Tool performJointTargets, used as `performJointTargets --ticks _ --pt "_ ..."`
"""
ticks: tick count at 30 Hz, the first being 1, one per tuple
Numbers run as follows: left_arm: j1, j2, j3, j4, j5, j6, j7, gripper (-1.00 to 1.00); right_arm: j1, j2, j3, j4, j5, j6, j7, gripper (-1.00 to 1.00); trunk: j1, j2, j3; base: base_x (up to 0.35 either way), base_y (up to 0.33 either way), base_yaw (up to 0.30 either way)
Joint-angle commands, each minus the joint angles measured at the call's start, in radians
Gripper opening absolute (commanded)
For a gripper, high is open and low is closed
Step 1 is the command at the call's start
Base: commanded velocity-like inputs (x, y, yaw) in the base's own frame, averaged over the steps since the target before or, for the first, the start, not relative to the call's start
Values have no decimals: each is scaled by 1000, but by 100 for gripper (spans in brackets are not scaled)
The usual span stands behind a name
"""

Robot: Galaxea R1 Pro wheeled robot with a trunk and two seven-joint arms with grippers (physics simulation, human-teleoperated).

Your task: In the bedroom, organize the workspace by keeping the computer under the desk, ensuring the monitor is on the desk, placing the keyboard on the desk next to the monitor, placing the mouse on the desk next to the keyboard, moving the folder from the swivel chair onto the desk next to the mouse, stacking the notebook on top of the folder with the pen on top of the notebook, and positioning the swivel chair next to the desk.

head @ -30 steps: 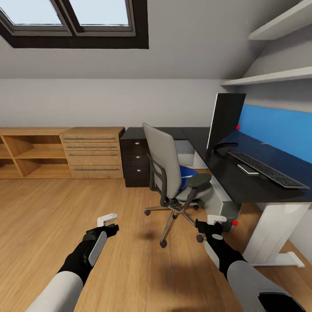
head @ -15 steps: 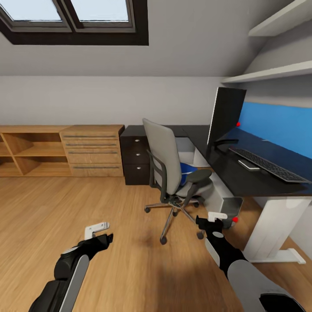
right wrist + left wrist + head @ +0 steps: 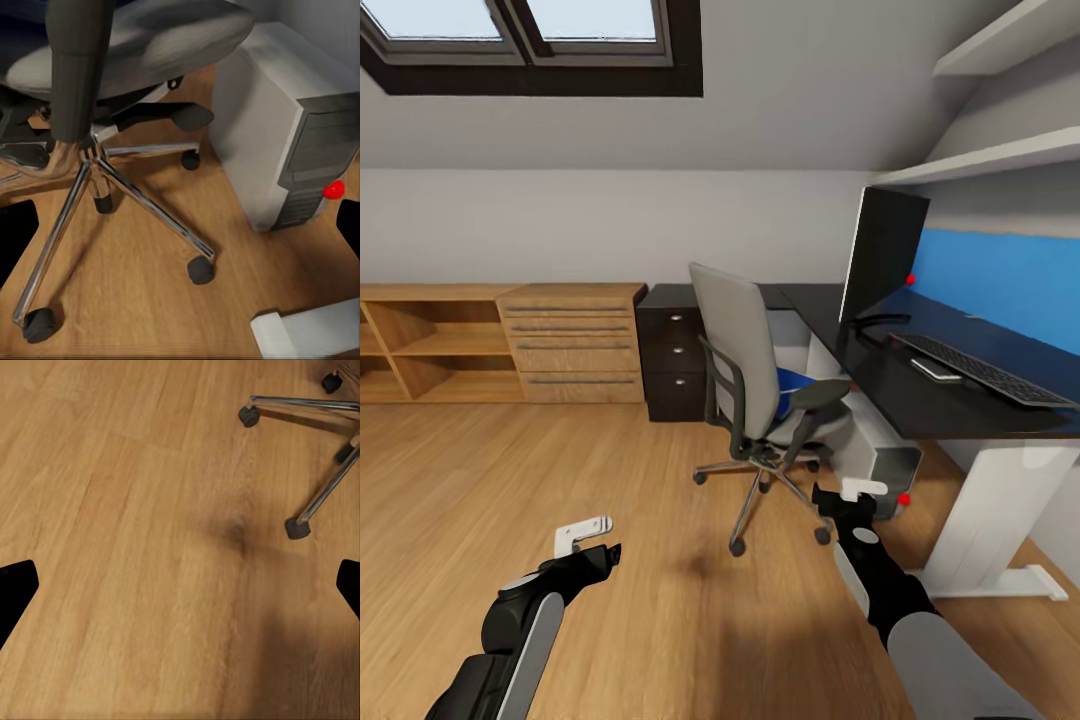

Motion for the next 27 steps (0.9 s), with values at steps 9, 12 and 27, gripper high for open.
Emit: performJointTargets --ticks 9,12,27 --pt "-1 0 0 0 11 3 10 100 2 0 -3 -7 -1 7 -1 100 34 -64 -29 0 0 0" --pt "-1 0 0 0 11 3 12 100 3 1 -2 -8 -2 8 -1 100 46 -85 -39 0 0 0" --pt "-1 3 1 18 9 1 12 100 3 -1 -4 -8 0 8 -1 100 73 -134 -61 0 0 0"
